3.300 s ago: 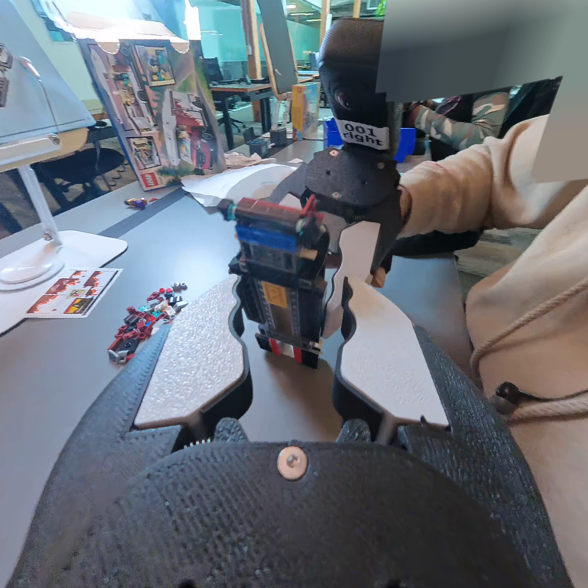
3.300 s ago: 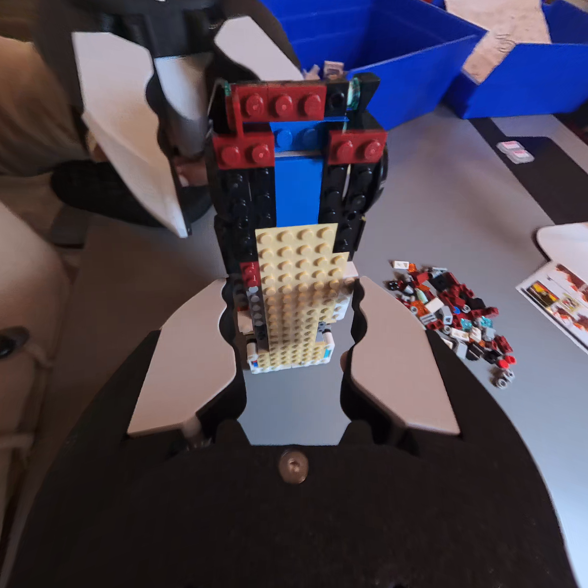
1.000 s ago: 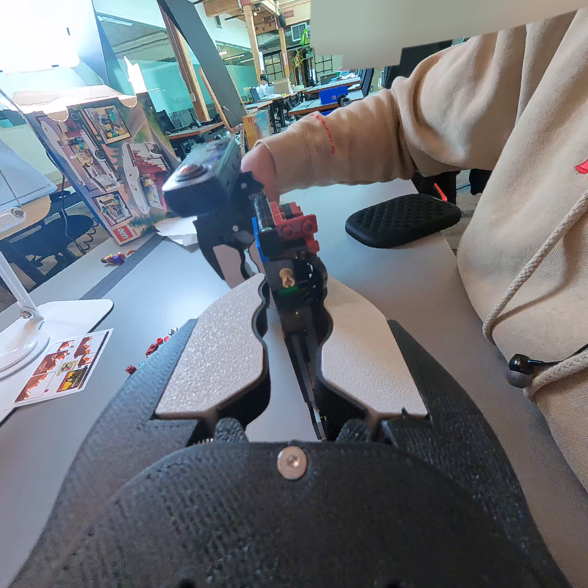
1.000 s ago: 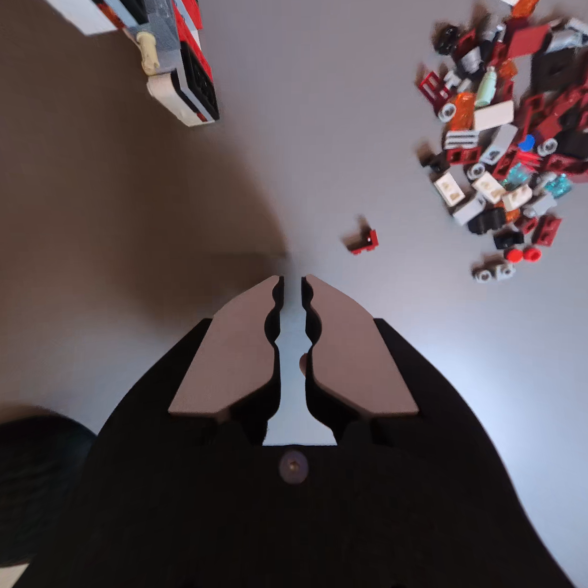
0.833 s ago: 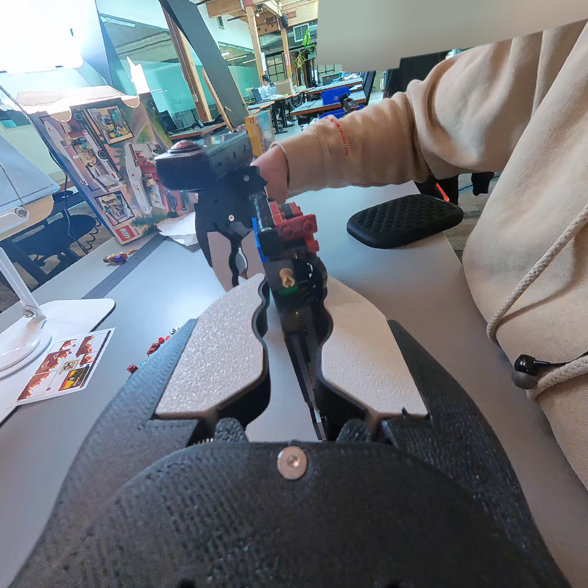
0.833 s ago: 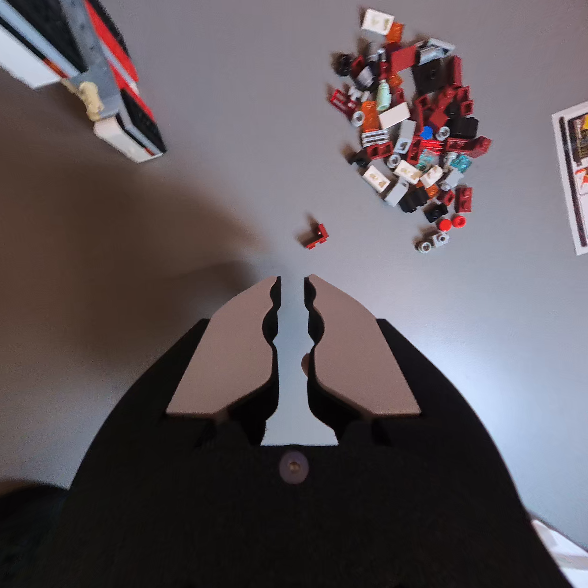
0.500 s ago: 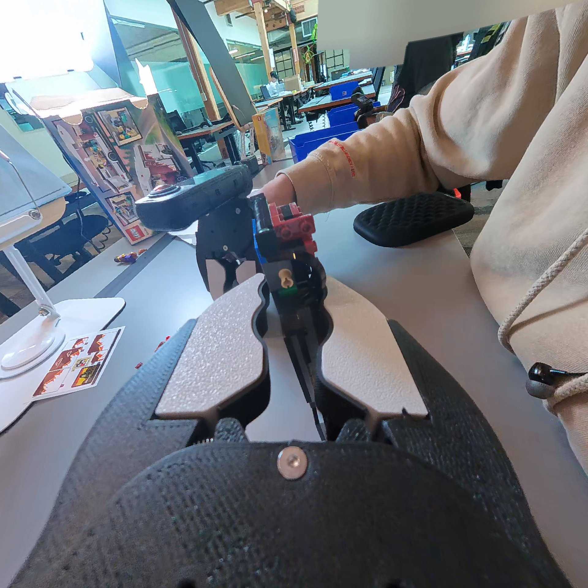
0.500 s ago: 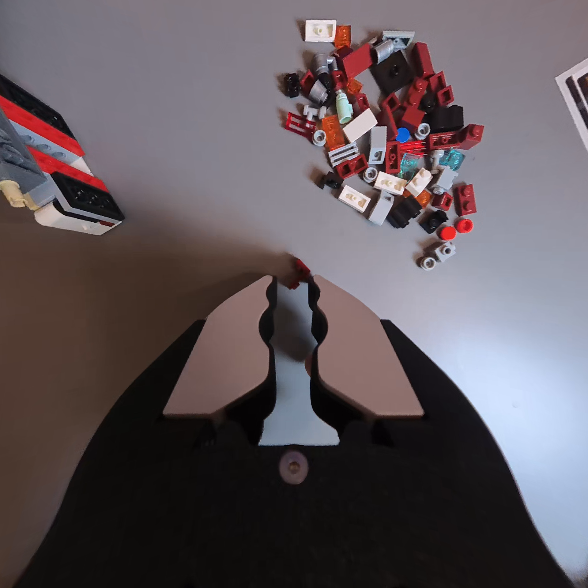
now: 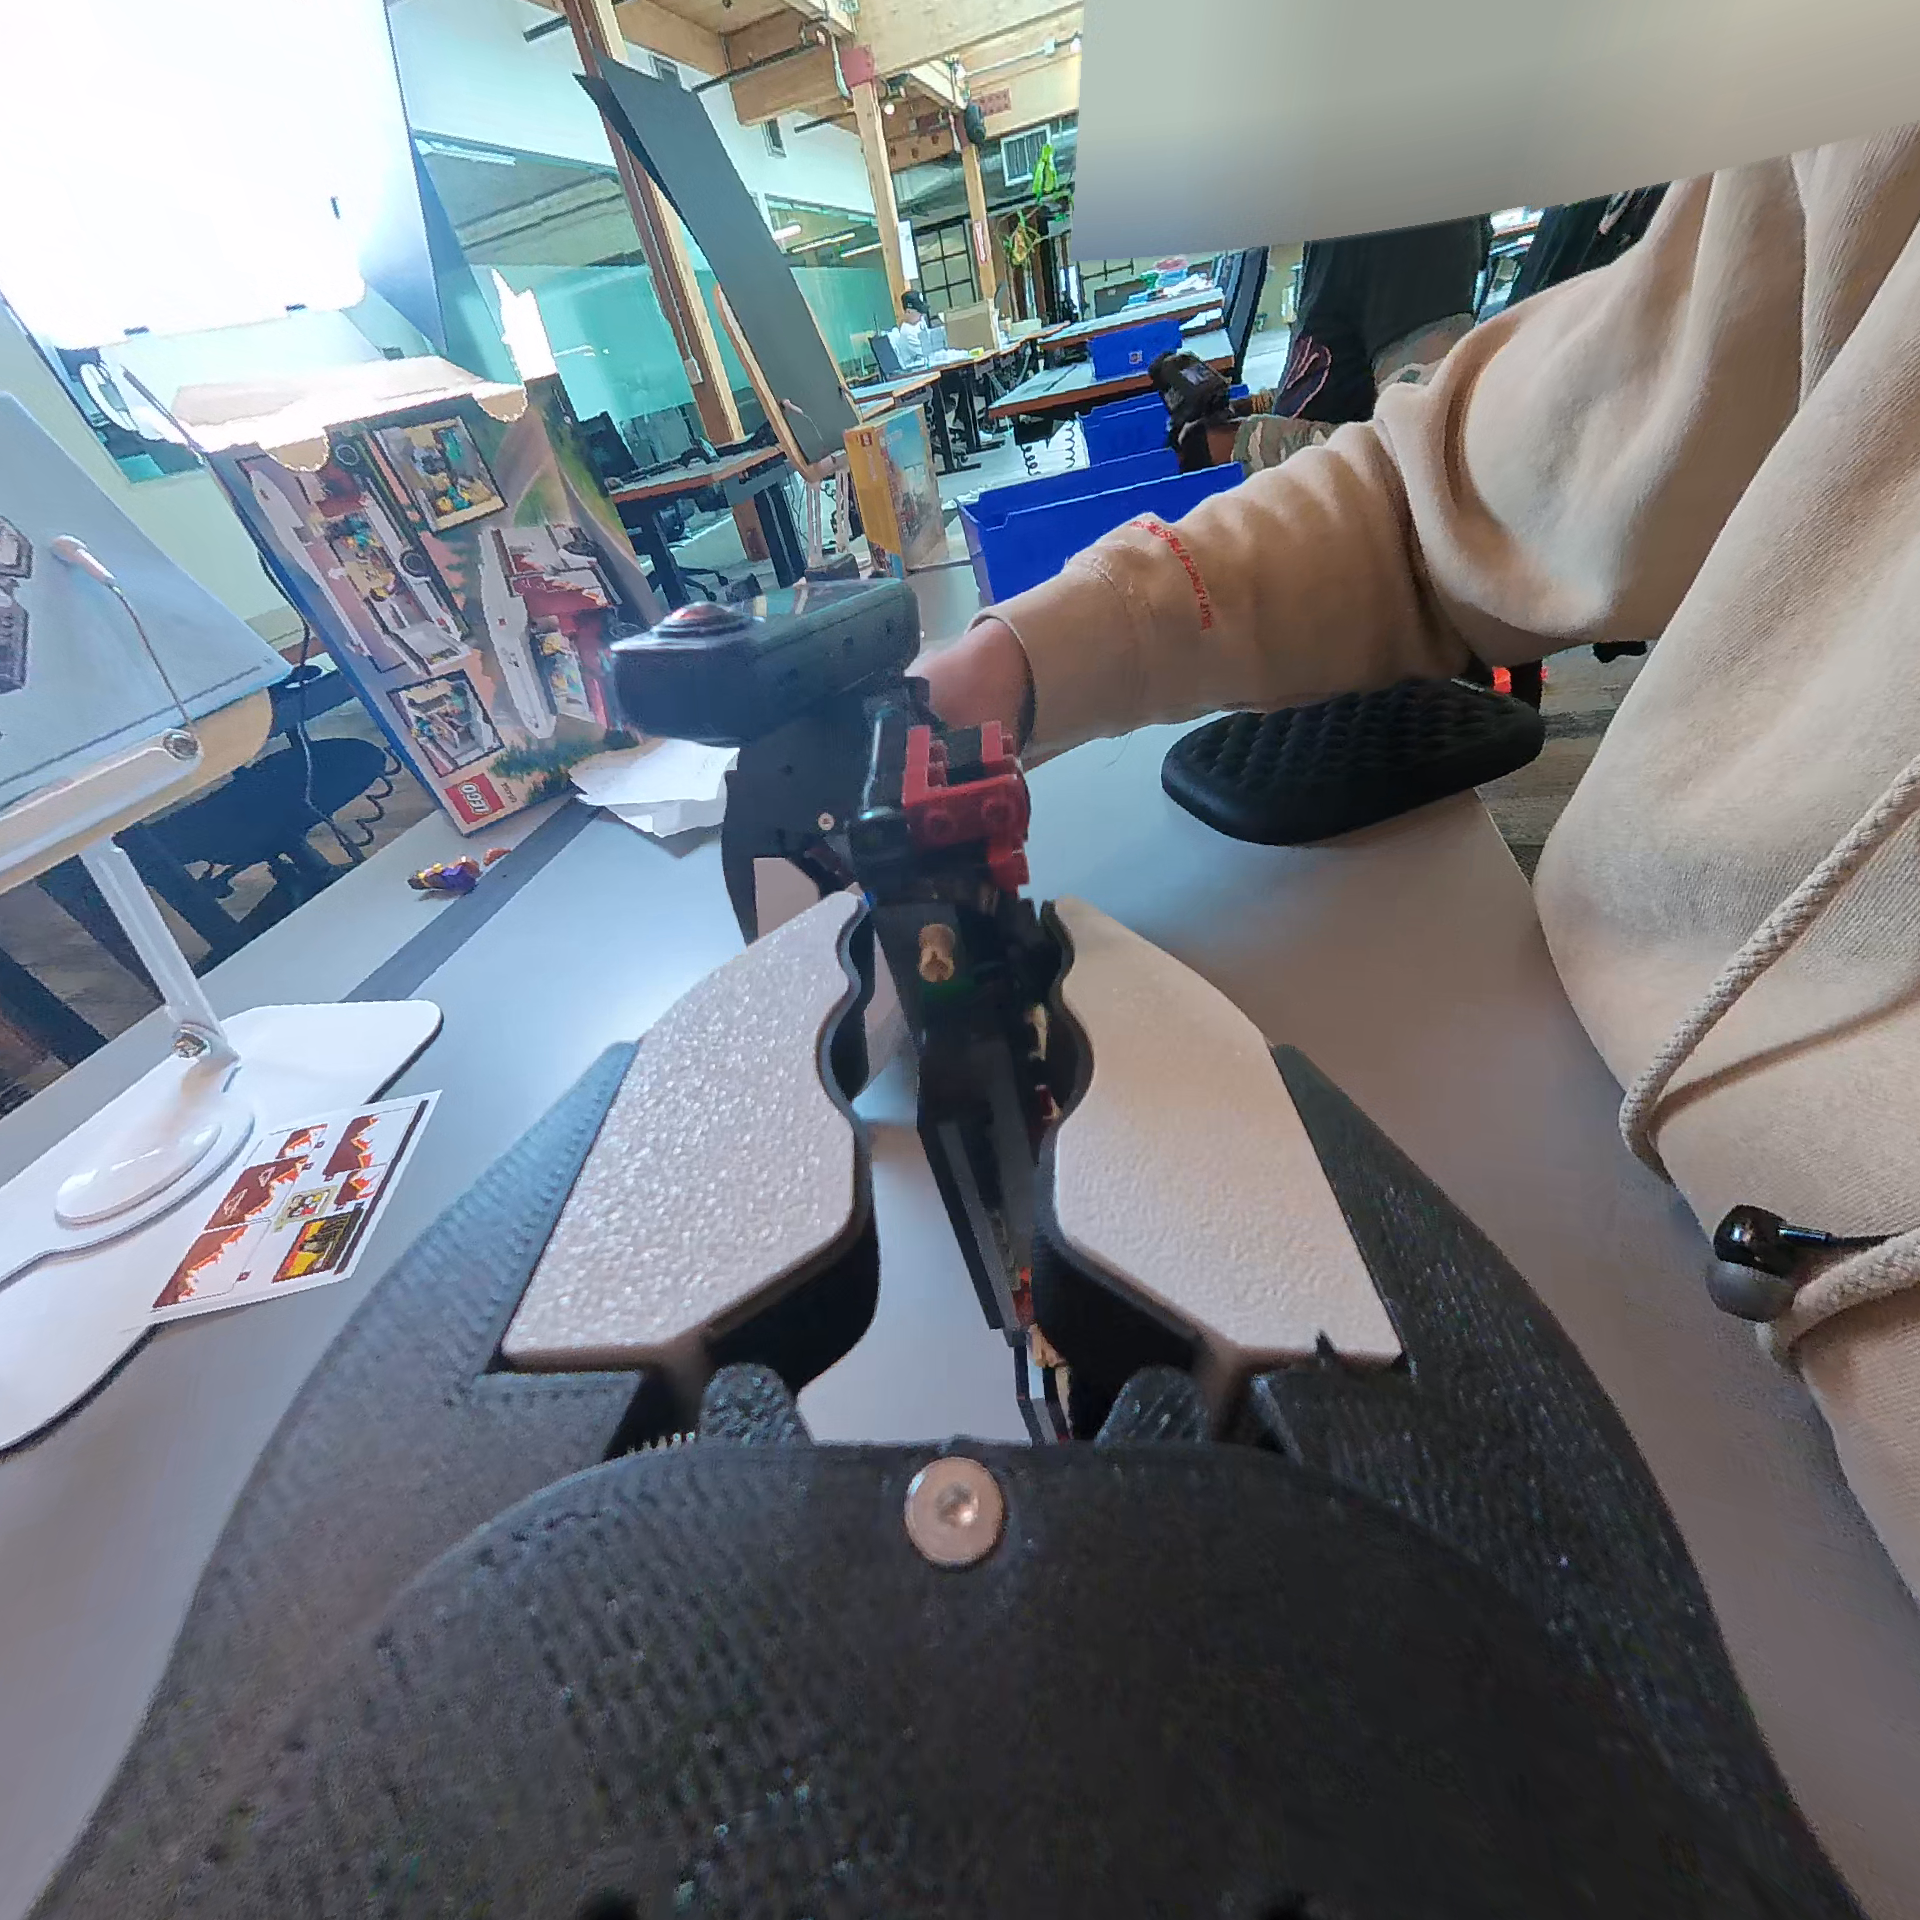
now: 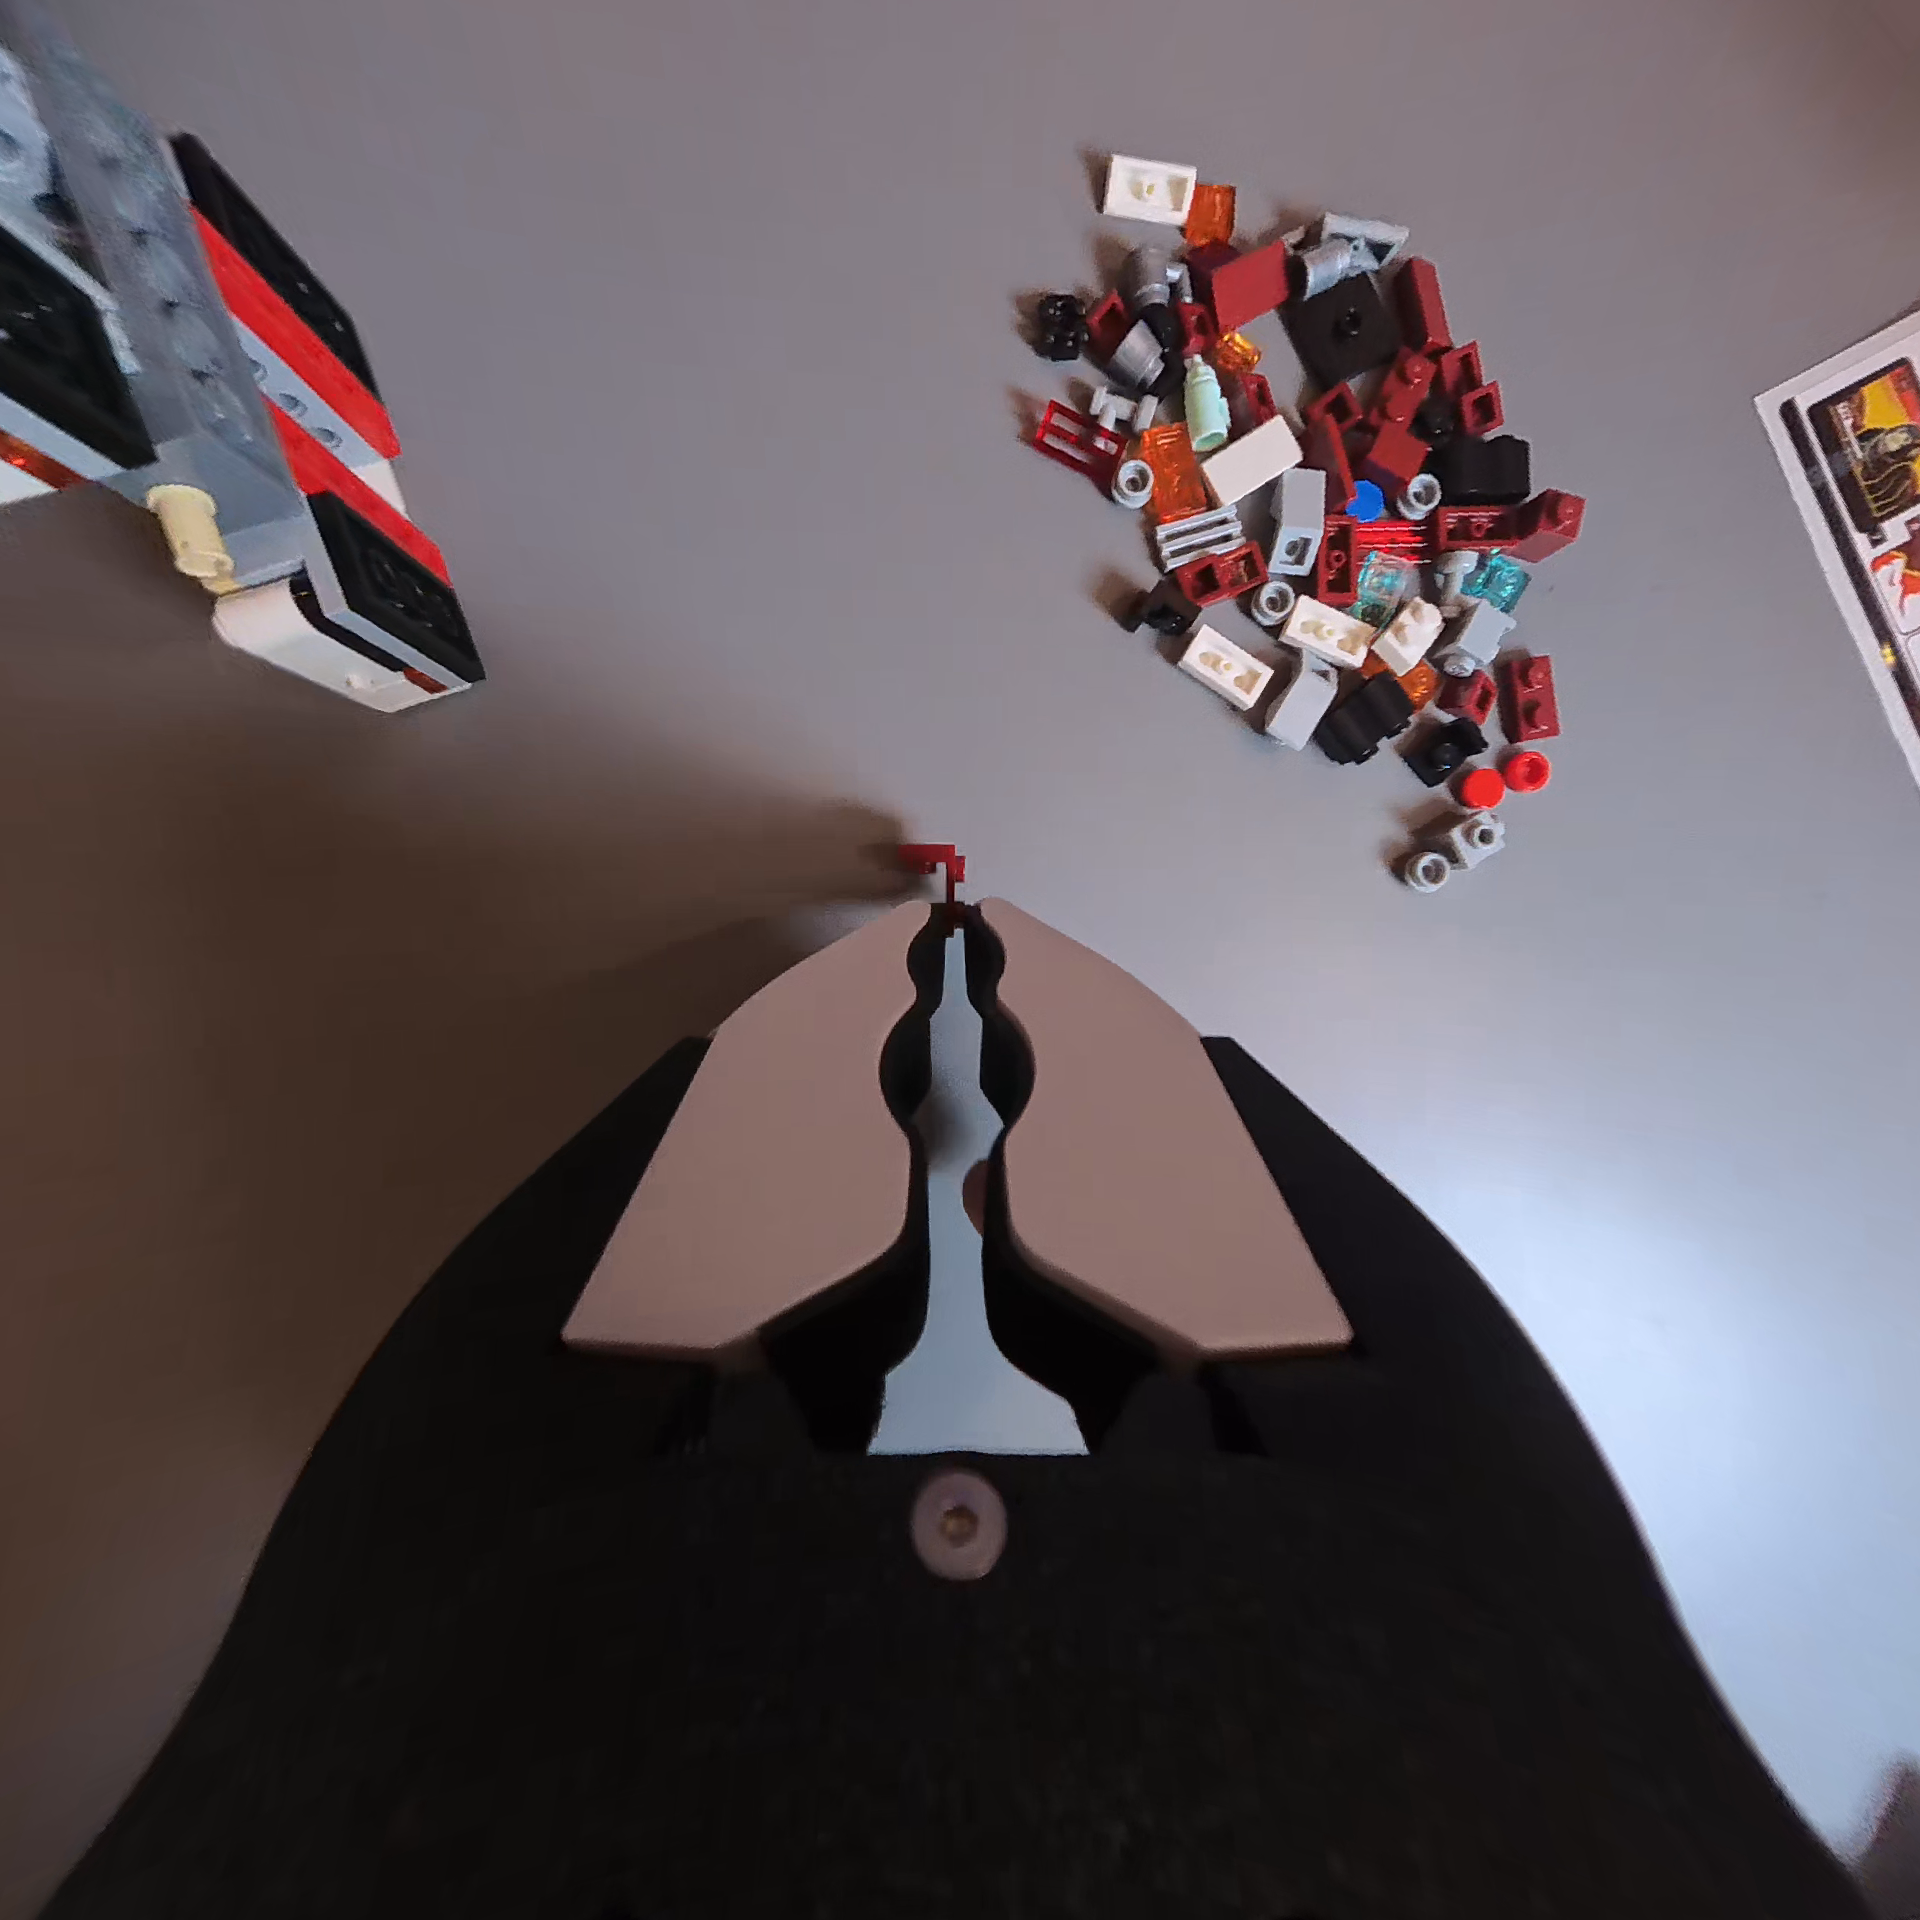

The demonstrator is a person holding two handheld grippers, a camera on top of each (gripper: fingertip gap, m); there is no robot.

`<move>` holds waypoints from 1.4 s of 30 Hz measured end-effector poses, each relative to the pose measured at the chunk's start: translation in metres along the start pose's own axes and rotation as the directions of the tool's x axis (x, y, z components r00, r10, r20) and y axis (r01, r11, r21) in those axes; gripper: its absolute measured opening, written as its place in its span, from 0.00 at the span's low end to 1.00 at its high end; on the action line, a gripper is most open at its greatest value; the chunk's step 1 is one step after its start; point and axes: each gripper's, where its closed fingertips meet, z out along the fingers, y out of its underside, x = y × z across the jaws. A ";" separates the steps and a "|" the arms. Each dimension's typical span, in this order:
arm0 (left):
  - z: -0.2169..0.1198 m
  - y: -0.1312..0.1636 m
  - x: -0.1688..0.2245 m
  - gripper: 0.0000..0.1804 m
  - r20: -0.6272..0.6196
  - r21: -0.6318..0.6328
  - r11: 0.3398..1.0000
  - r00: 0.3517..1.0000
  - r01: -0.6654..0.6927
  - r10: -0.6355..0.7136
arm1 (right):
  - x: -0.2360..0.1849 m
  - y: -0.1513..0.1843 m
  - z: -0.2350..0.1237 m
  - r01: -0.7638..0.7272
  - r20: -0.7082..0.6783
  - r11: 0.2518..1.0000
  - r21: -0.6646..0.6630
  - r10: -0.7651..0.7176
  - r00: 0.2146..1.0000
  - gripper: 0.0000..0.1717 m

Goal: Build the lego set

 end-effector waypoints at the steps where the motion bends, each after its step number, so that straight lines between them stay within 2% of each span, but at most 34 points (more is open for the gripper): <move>1: -0.001 -0.002 0.000 0.17 -0.001 0.007 1.000 1.000 0.004 -0.004 | -0.001 -0.001 -0.003 0.008 -0.006 1.000 0.011 -0.008 1.000 0.02; 15: -0.003 -0.012 0.000 0.19 0.013 0.036 0.999 1.000 0.007 -0.007 | -0.034 -0.014 -0.034 0.093 -0.017 0.986 0.139 -0.092 0.996 0.02; 21: -0.002 -0.017 0.000 0.18 0.027 0.046 0.999 1.000 0.002 -0.003 | -0.054 -0.039 -0.071 0.165 -0.023 0.963 0.212 -0.164 0.986 0.02; 26: 0.000 -0.020 0.000 0.16 0.045 0.034 0.999 0.999 -0.017 0.016 | -0.072 -0.076 -0.119 0.235 -0.019 0.941 0.242 -0.238 0.971 0.02; 29: 0.002 -0.020 0.001 0.16 0.054 0.024 1.000 0.998 -0.017 0.015 | -0.077 -0.101 -0.140 0.266 -0.041 0.938 0.223 -0.263 0.964 0.02; 32: 0.001 -0.019 -0.001 0.16 0.080 0.007 1.000 0.997 -0.018 0.017 | -0.082 -0.116 -0.142 0.275 -0.057 0.946 0.173 -0.269 0.961 0.02; 42: 0.005 -0.019 0.001 0.16 0.122 -0.033 0.999 0.992 -0.040 0.044 | -0.089 -0.124 -0.130 0.276 -0.075 0.960 0.053 -0.272 0.959 0.02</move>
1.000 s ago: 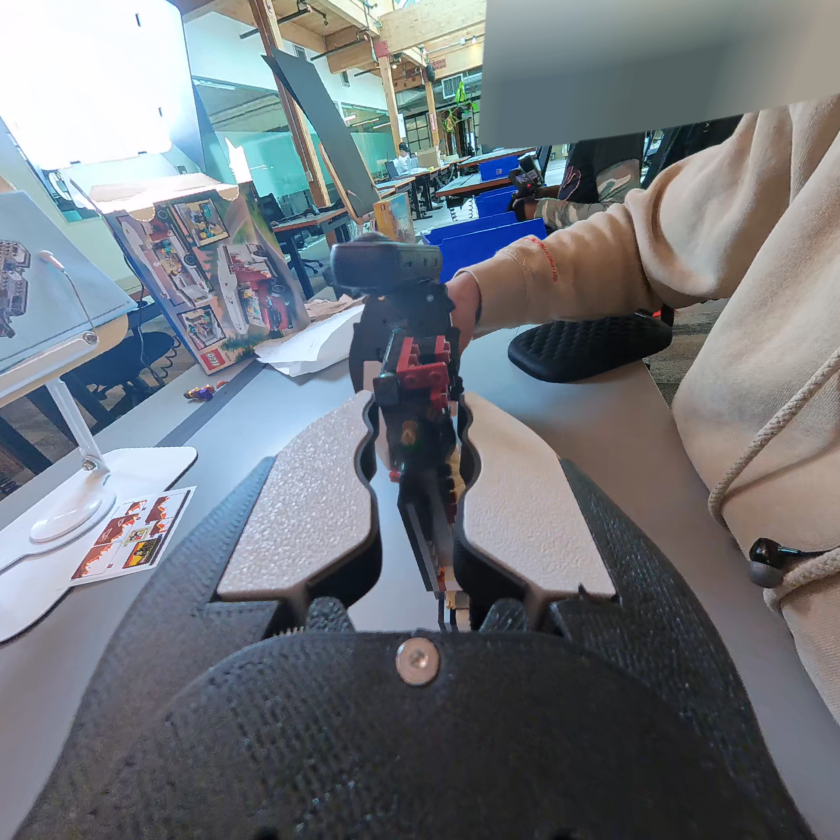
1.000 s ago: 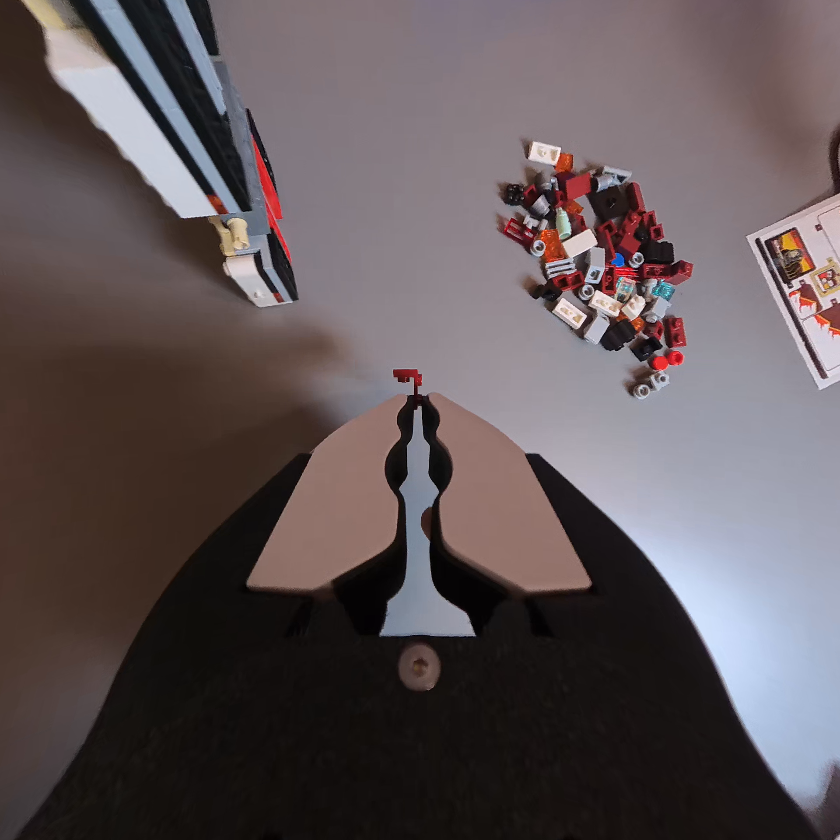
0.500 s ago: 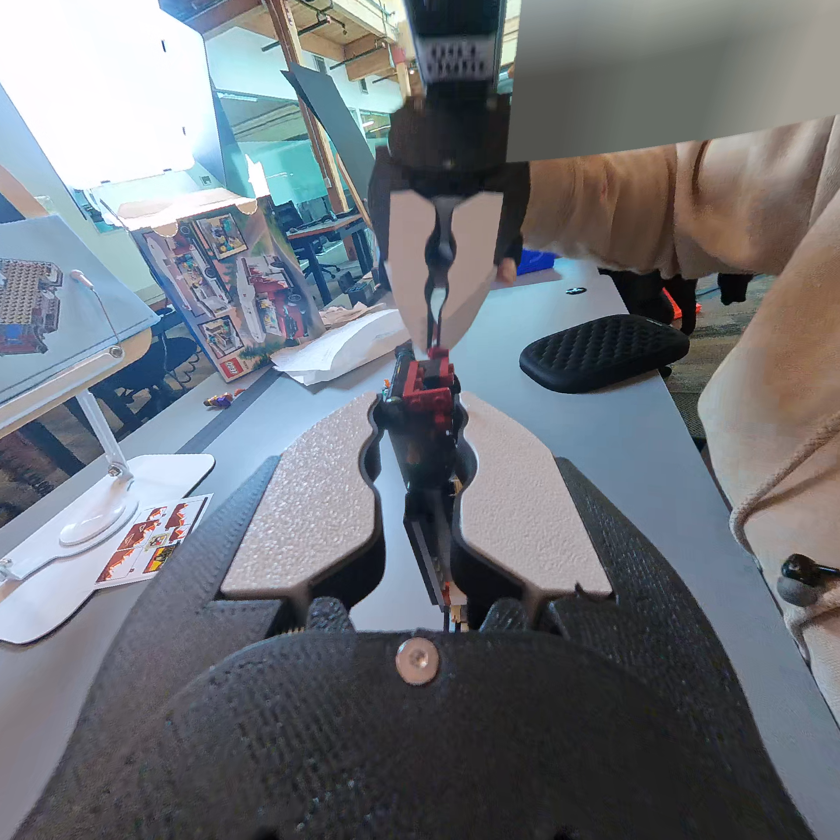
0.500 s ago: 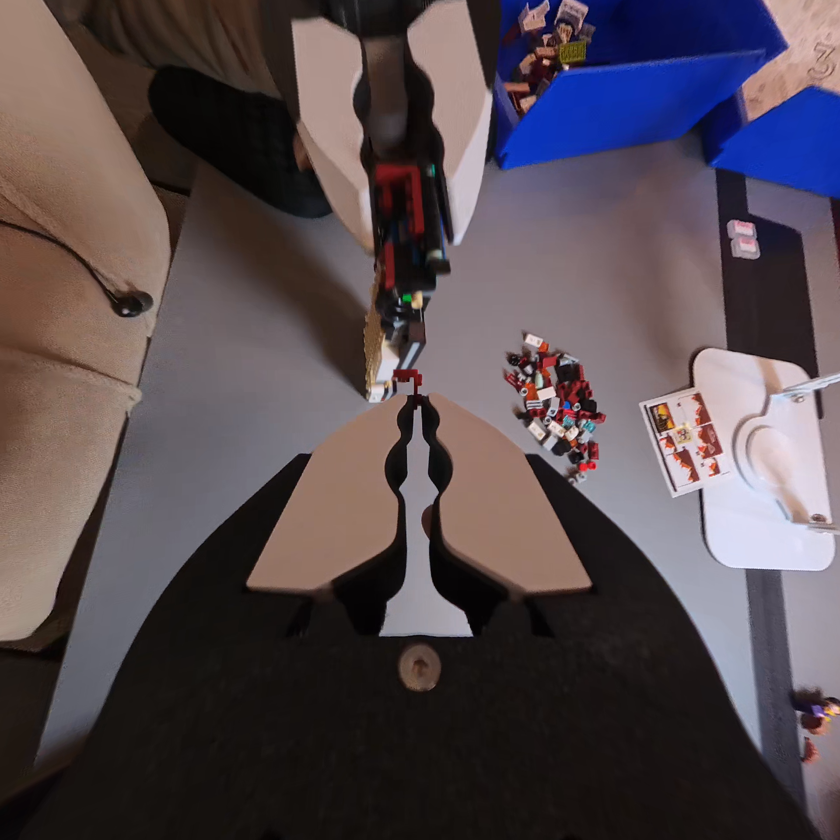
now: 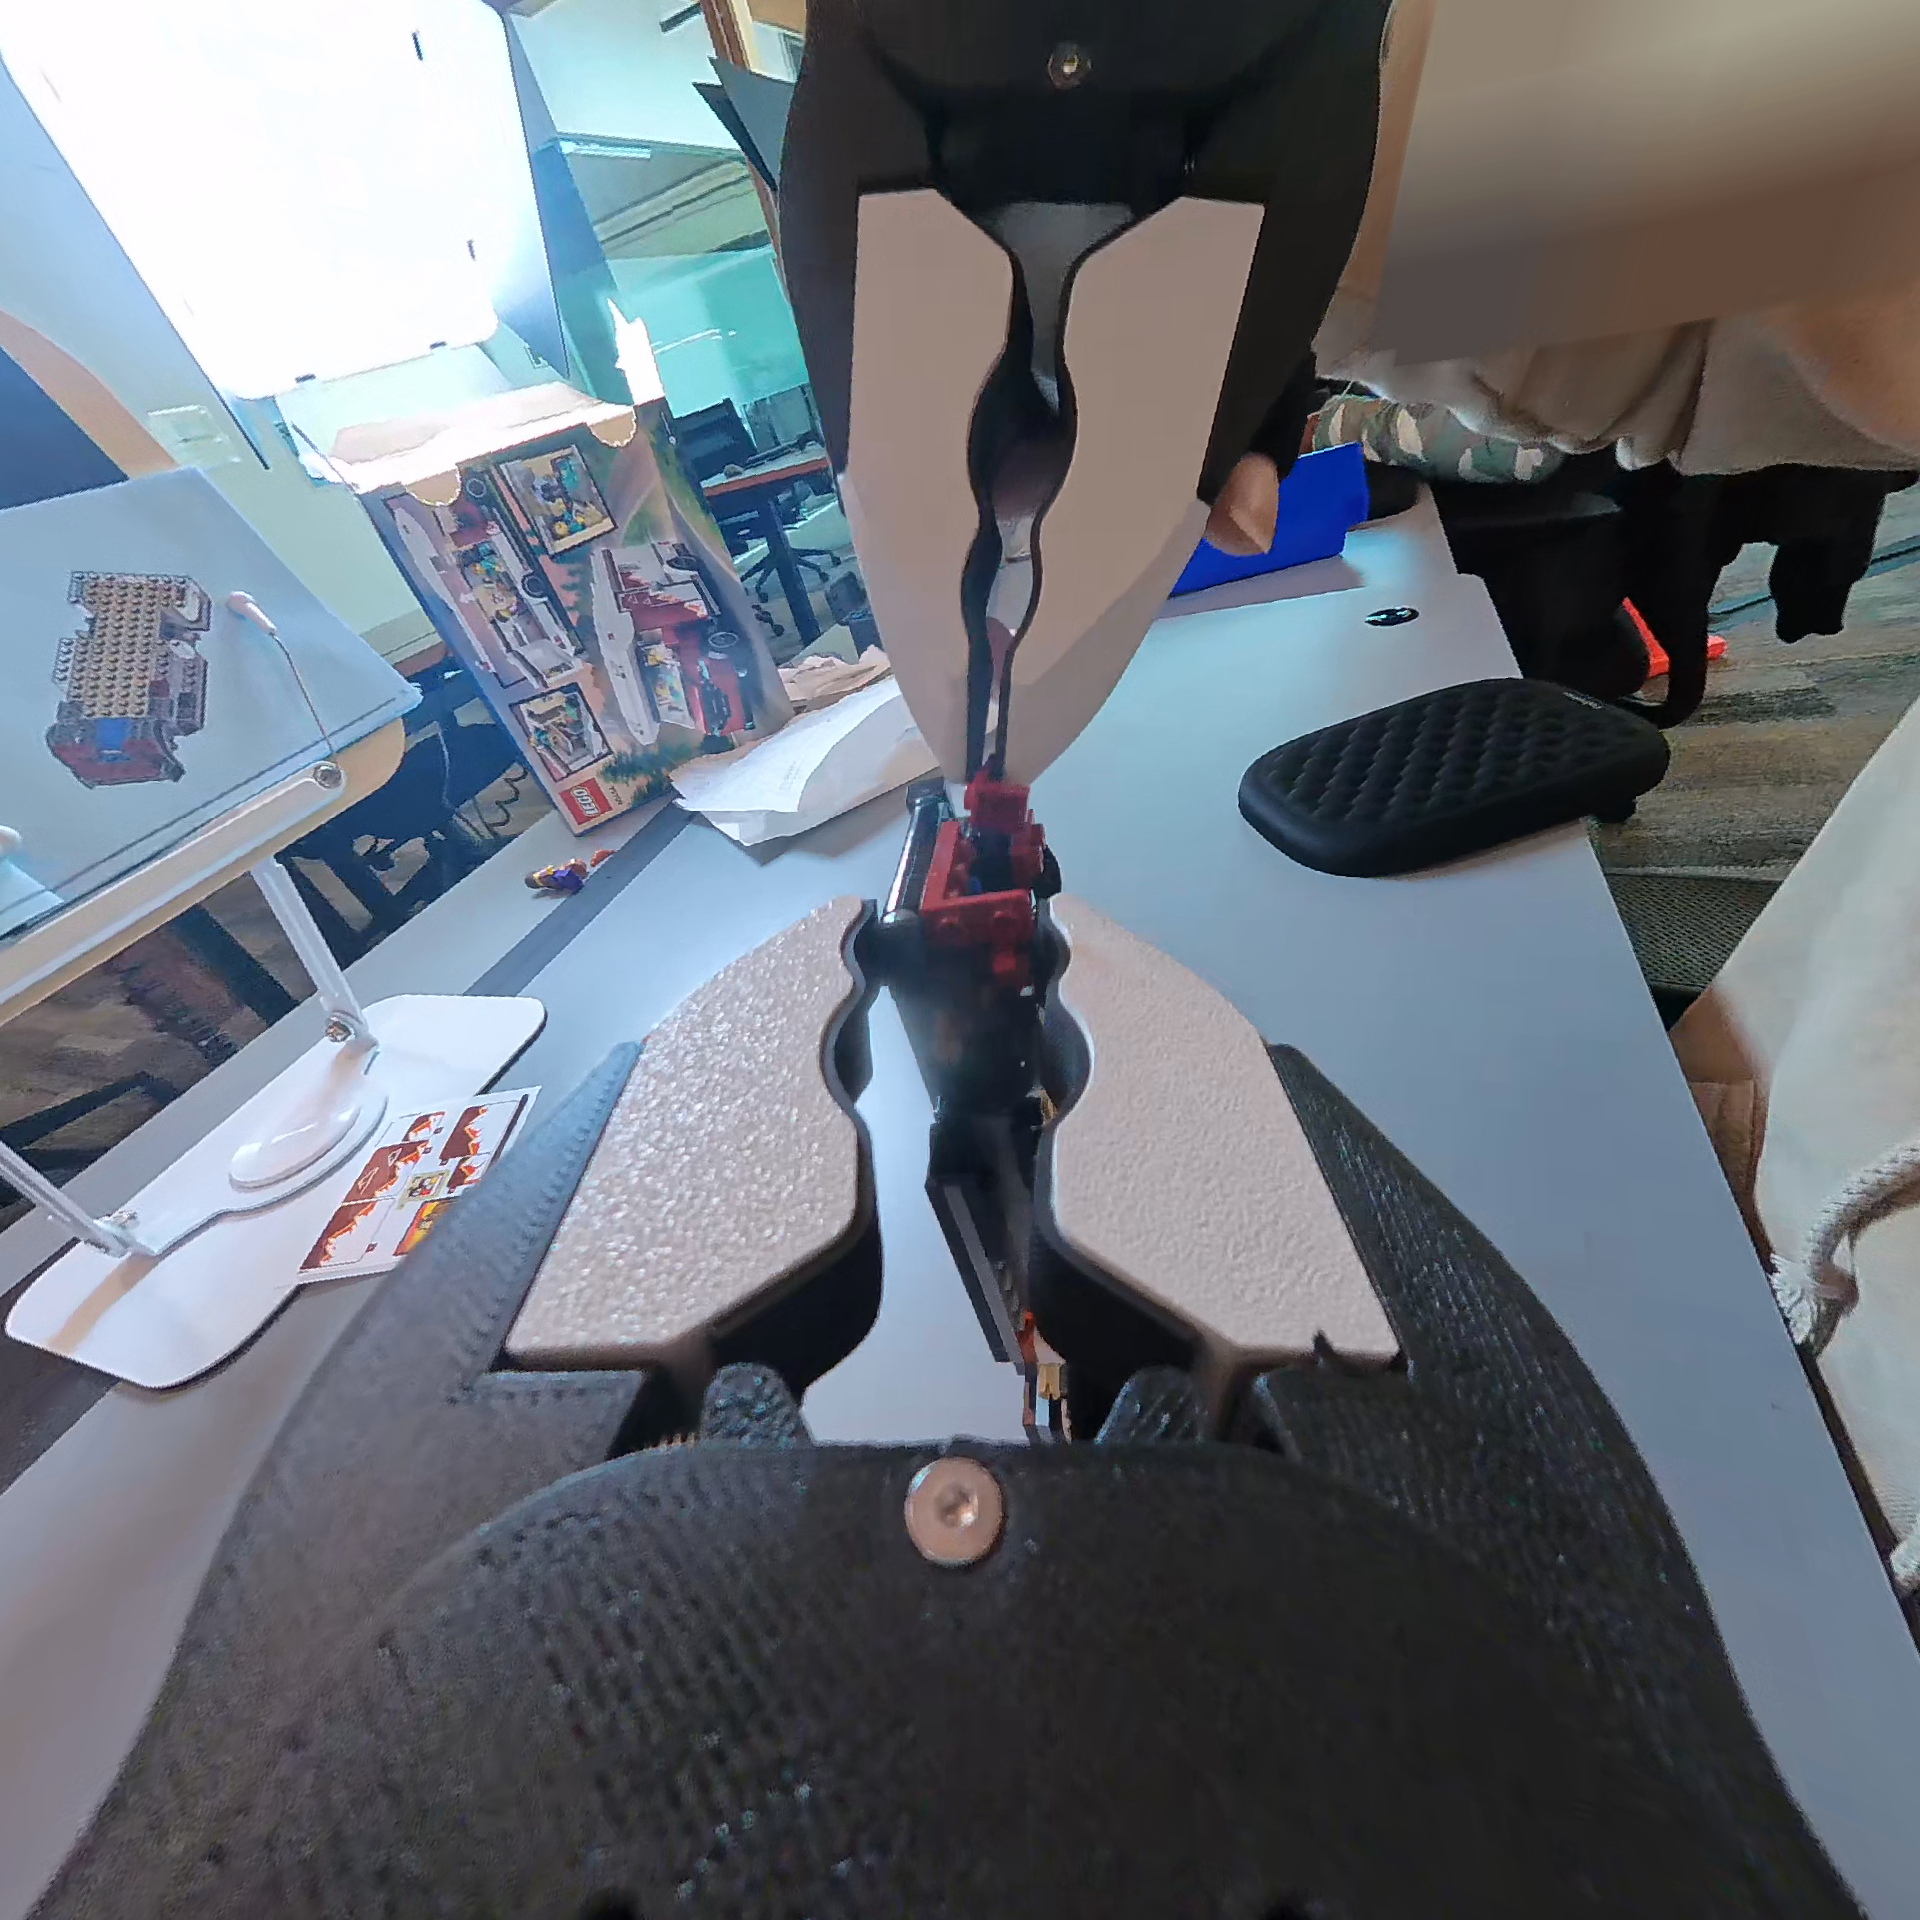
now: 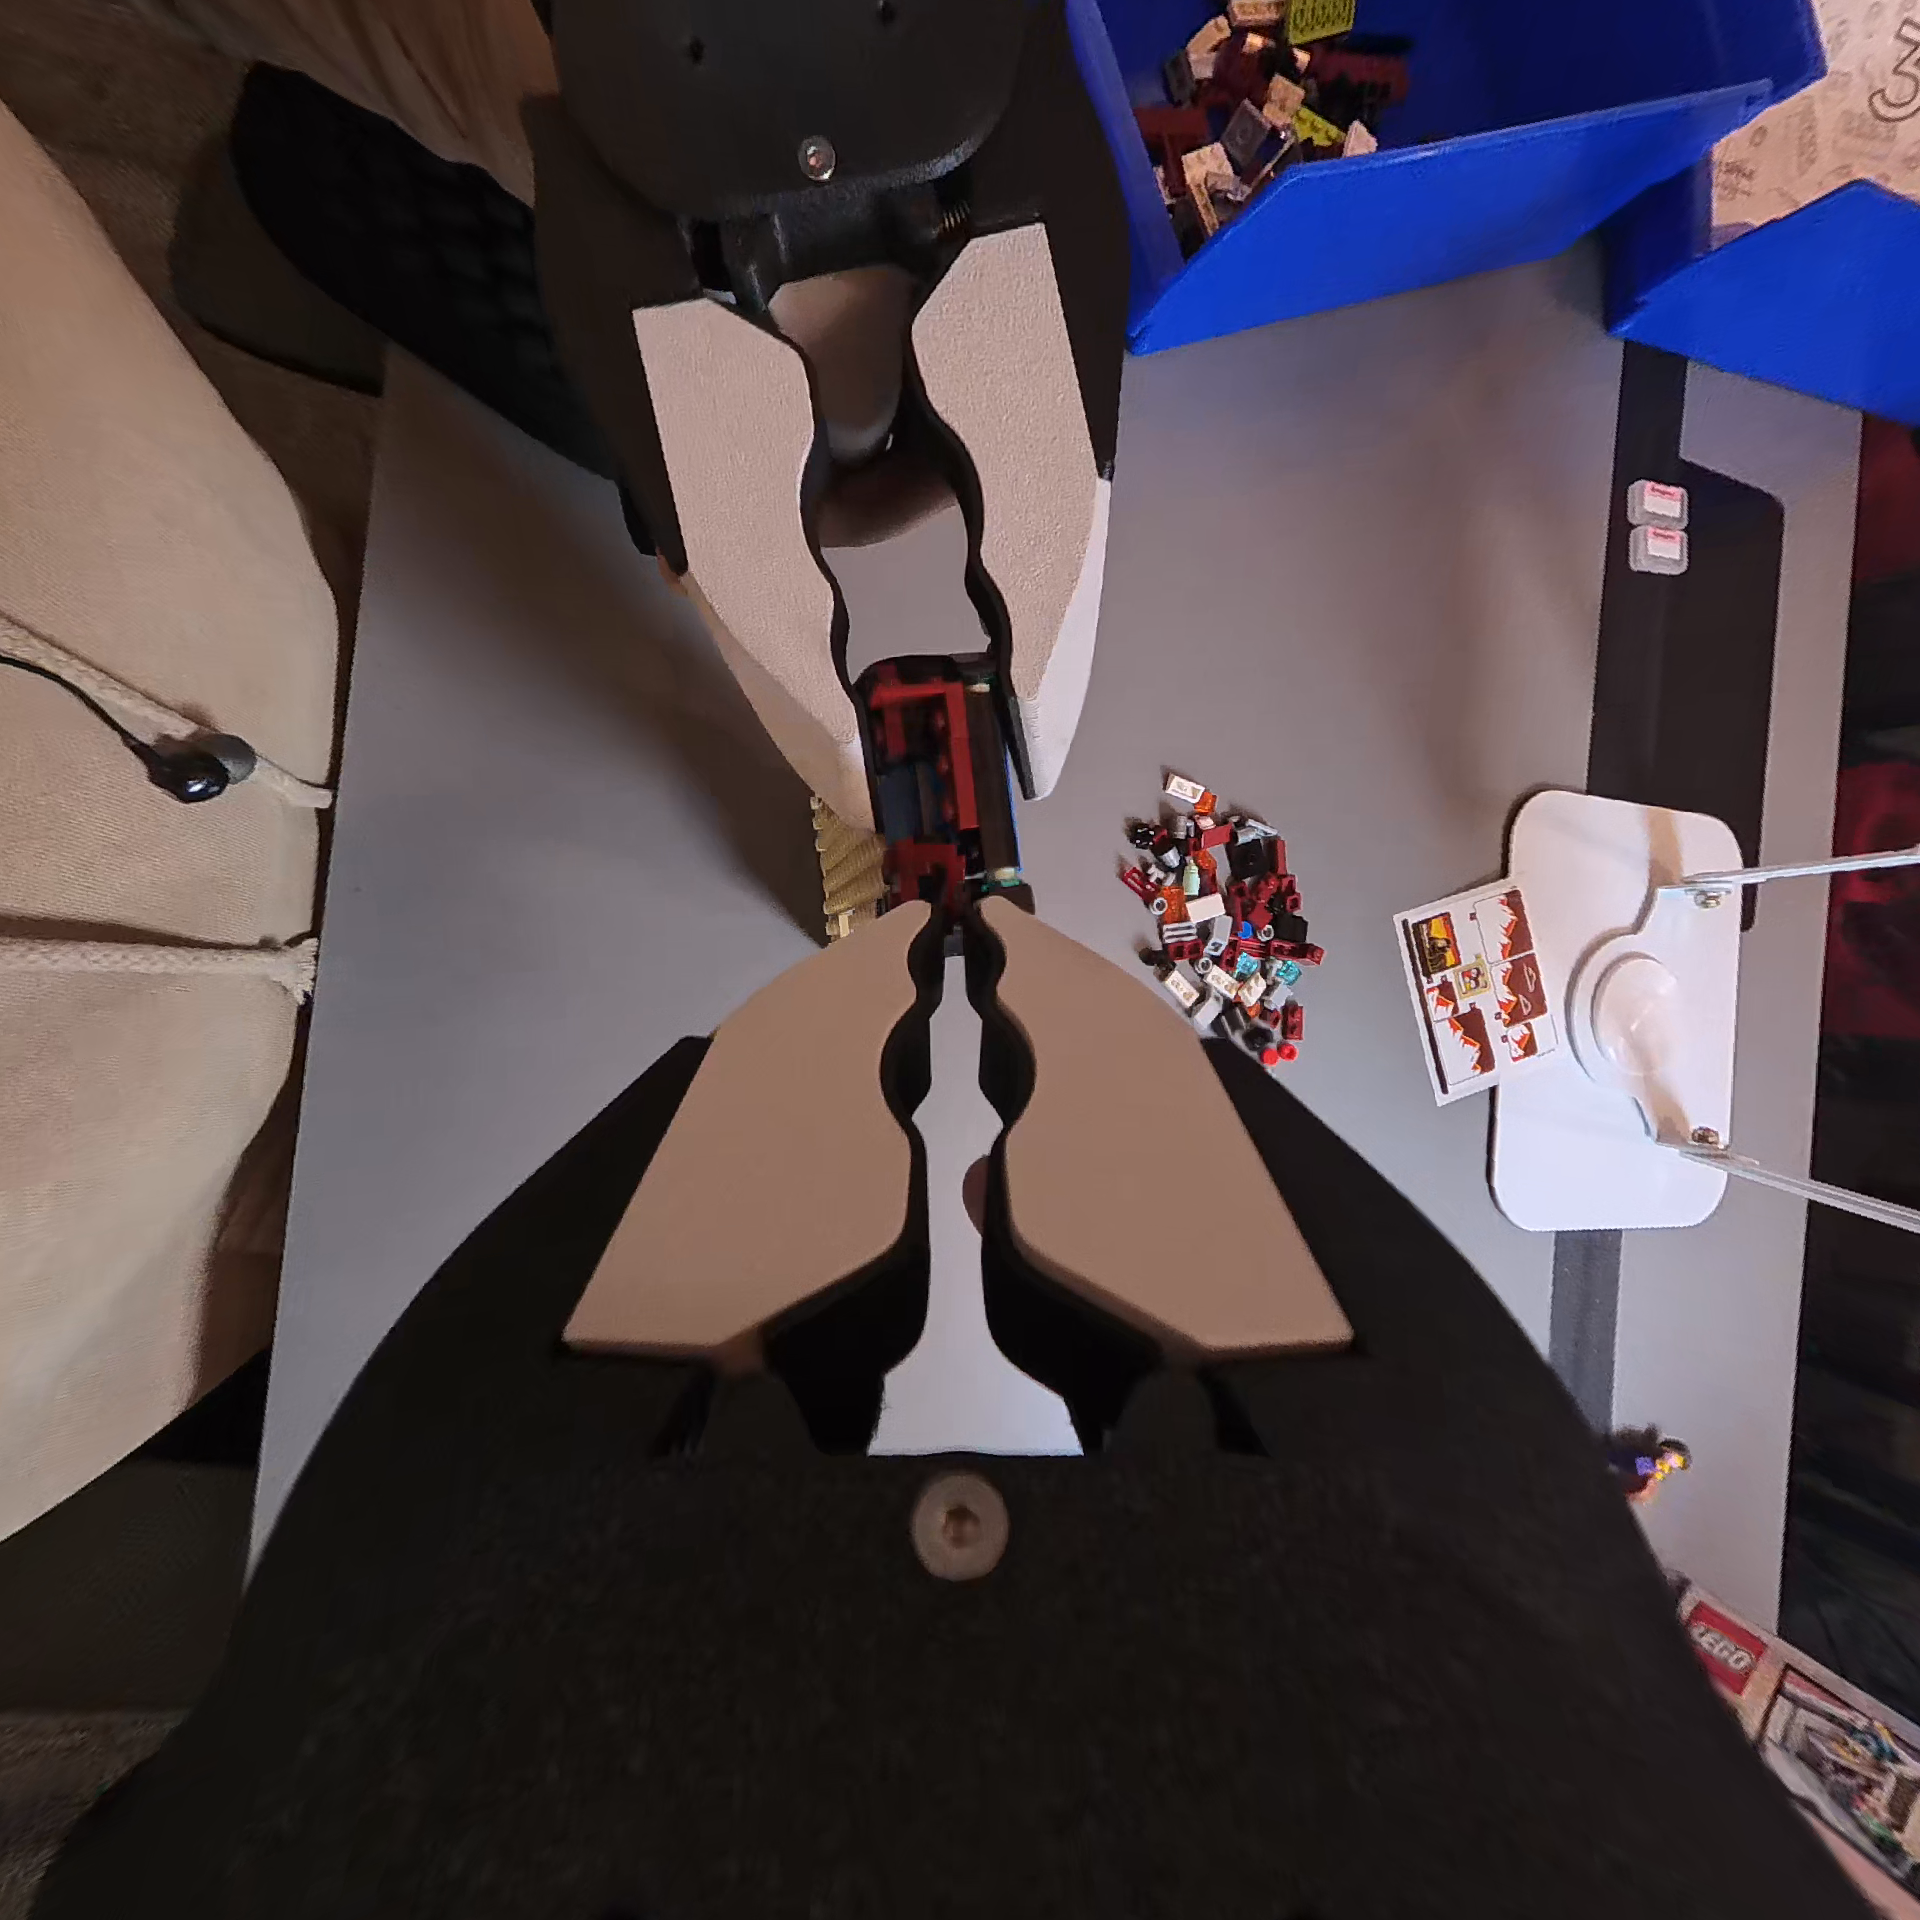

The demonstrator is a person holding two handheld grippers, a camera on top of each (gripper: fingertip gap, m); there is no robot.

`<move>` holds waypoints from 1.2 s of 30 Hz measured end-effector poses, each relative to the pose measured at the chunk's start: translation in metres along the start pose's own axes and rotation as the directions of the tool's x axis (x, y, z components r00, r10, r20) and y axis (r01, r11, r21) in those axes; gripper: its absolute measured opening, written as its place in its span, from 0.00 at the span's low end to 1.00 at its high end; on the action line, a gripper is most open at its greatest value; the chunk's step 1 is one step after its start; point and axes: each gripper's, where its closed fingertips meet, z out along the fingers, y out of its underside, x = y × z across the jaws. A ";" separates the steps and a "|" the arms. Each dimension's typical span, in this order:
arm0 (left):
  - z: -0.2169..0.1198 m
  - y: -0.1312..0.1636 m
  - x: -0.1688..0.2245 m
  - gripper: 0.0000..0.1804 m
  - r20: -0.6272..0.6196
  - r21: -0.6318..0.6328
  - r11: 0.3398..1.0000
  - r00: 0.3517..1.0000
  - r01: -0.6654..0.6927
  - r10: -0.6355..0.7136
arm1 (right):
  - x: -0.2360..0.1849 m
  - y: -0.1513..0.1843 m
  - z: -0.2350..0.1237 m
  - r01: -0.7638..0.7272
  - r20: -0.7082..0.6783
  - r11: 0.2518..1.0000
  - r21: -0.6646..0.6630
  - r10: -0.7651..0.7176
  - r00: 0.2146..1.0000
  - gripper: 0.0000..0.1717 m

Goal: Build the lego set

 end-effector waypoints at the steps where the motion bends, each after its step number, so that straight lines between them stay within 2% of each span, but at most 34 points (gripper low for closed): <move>1: 0.000 0.000 0.000 0.16 0.007 -0.004 1.000 1.000 -0.004 0.004 | 0.001 0.001 0.001 -0.014 -0.008 1.000 -0.012 0.014 1.000 0.02; 10: 0.002 0.000 0.000 0.16 0.036 -0.015 1.000 0.999 -0.012 0.013 | 0.003 0.006 0.000 -0.085 -0.042 0.996 -0.019 0.084 0.996 0.02; 25: 0.002 0.000 0.000 0.16 0.041 -0.016 1.000 0.999 -0.007 0.007 | 0.004 0.008 0.000 -0.105 -0.048 0.994 0.001 0.105 0.993 0.02; 36: 0.004 0.000 -0.004 0.16 0.139 -0.039 0.999 0.990 0.003 0.003 | 0.009 0.013 -0.001 -0.252 -0.093 0.968 0.011 0.252 0.963 0.02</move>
